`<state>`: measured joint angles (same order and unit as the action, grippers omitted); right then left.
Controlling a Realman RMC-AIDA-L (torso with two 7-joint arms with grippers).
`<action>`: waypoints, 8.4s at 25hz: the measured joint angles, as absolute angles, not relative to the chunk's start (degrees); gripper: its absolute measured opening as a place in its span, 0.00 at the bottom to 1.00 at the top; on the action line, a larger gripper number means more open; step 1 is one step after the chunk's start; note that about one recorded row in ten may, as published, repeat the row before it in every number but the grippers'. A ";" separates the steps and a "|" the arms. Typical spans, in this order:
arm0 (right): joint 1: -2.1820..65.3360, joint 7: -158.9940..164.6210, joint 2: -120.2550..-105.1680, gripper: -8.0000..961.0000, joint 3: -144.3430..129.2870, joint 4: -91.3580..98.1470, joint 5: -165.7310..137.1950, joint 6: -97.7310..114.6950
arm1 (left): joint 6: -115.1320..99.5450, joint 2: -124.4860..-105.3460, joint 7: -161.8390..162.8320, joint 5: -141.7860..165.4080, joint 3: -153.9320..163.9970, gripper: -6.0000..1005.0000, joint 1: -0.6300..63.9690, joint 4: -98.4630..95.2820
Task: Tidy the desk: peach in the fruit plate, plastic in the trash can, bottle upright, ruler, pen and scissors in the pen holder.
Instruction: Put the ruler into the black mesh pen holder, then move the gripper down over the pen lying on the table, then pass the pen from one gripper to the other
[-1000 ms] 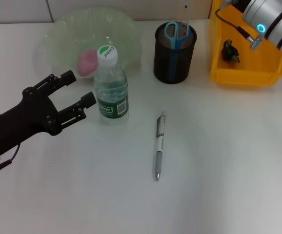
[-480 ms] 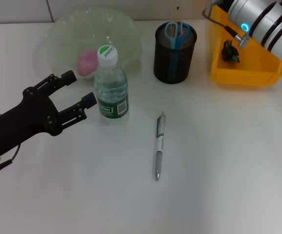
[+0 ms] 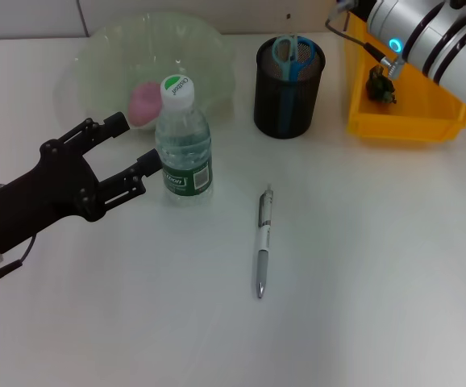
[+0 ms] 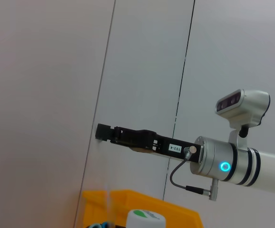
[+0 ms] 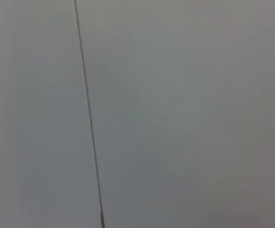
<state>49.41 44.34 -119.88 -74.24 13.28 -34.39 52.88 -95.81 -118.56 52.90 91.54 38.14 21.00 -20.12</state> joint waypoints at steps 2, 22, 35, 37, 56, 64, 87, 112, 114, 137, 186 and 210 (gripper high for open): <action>49.51 44.46 -119.88 0.48 -75.31 13.36 -34.31 52.41 | -95.84 -118.56 52.91 91.52 38.14 0.80 21.01 -20.12; 38.90 75.59 -116.37 0.52 -78.85 37.15 -58.39 52.54 | -96.66 -118.34 53.53 91.49 38.18 0.80 20.41 -19.51; 23.52 95.74 -117.11 0.59 -50.85 54.07 -93.70 95.88 | -104.88 -118.04 73.92 92.31 45.62 0.80 18.54 -30.05; 19.94 87.92 -117.35 0.64 -45.70 51.13 -94.29 102.30 | -105.56 -118.21 80.23 92.33 48.61 0.80 18.48 -34.37; 11.40 72.89 -117.47 0.78 -28.91 42.93 -109.69 111.99 | -94.56 -118.75 136.77 106.72 72.92 0.80 39.66 -66.00; 11.36 73.03 -117.04 0.78 -25.30 43.53 -114.56 113.69 | -82.41 -119.16 153.93 126.78 89.20 0.80 47.09 -71.85; 12.29 73.22 -116.83 0.78 -21.70 43.34 -118.13 113.73 | -72.08 -119.17 164.75 138.78 108.35 0.80 48.52 -69.53; 12.49 73.39 -117.60 0.78 -21.87 43.15 -118.15 113.73 | -61.34 -119.18 164.88 138.43 115.23 0.80 44.88 -64.85; 12.22 73.38 -117.59 0.78 -21.89 44.83 -119.87 113.78 | -61.16 -119.18 164.89 138.39 115.30 0.80 44.82 -64.48; 11.86 68.34 -117.57 0.77 -20.91 47.52 -121.47 113.24 | -60.58 -119.18 164.89 136.58 114.61 0.76 44.90 -62.04; 12.22 68.28 -117.60 0.73 -20.91 46.14 -121.18 112.15 | -58.86 -119.17 163.55 137.03 115.79 0.14 44.36 -61.29; 11.87 68.29 -117.60 0.71 -20.15 46.09 -121.11 112.14 | -57.68 -119.03 159.52 135.83 110.82 0.14 38.60 -72.23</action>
<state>11.87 68.29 -117.60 -20.15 46.09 -121.11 112.14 -57.68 -119.03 159.52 135.83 110.82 38.60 -72.23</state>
